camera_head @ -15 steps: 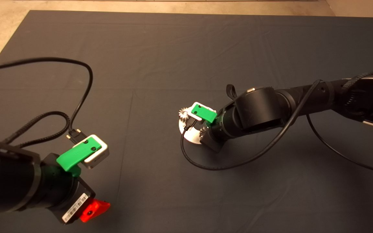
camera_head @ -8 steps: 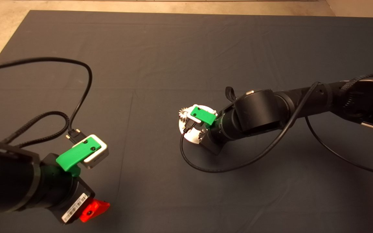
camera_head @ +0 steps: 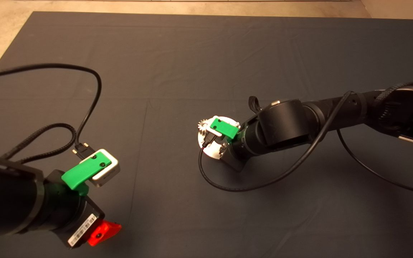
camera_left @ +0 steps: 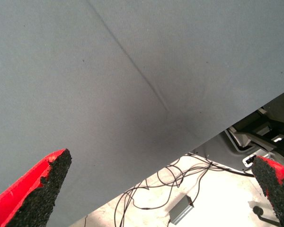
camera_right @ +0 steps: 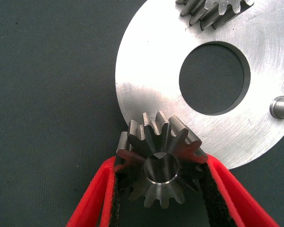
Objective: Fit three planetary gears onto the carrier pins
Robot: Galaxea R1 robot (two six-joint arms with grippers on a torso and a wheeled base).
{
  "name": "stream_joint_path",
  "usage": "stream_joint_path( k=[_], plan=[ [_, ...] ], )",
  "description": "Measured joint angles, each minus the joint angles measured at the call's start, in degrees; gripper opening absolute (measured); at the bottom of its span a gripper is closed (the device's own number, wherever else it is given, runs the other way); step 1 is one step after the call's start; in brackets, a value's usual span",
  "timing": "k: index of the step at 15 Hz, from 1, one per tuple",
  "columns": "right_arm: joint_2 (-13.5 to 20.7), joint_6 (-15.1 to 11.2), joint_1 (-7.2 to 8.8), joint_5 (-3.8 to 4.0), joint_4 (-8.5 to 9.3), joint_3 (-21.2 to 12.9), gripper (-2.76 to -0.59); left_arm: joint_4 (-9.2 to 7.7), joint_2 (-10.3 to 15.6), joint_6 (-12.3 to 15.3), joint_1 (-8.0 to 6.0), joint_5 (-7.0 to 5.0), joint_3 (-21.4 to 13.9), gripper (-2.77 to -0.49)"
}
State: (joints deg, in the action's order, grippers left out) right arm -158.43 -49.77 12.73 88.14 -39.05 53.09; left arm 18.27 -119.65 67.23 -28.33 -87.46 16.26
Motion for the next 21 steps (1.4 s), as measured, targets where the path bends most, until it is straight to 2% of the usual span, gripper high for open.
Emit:
stream_joint_path(
  k=[4,5,21],
  plan=[
    [-0.01,0.09,-0.06,-0.54,-0.39,0.61,-2.34,0.00,0.02,0.00,0.00,0.02,0.00,-0.49],
    [-0.01,0.24,-0.18,-0.88,-0.50,1.13,-2.34,0.00,0.02,0.01,0.00,0.00,0.00,-0.49],
    [-0.01,0.44,-0.49,-0.73,-0.65,2.06,-2.34,0.00,0.50,0.00,-0.63,0.00,0.00,-0.49]
  ],
)
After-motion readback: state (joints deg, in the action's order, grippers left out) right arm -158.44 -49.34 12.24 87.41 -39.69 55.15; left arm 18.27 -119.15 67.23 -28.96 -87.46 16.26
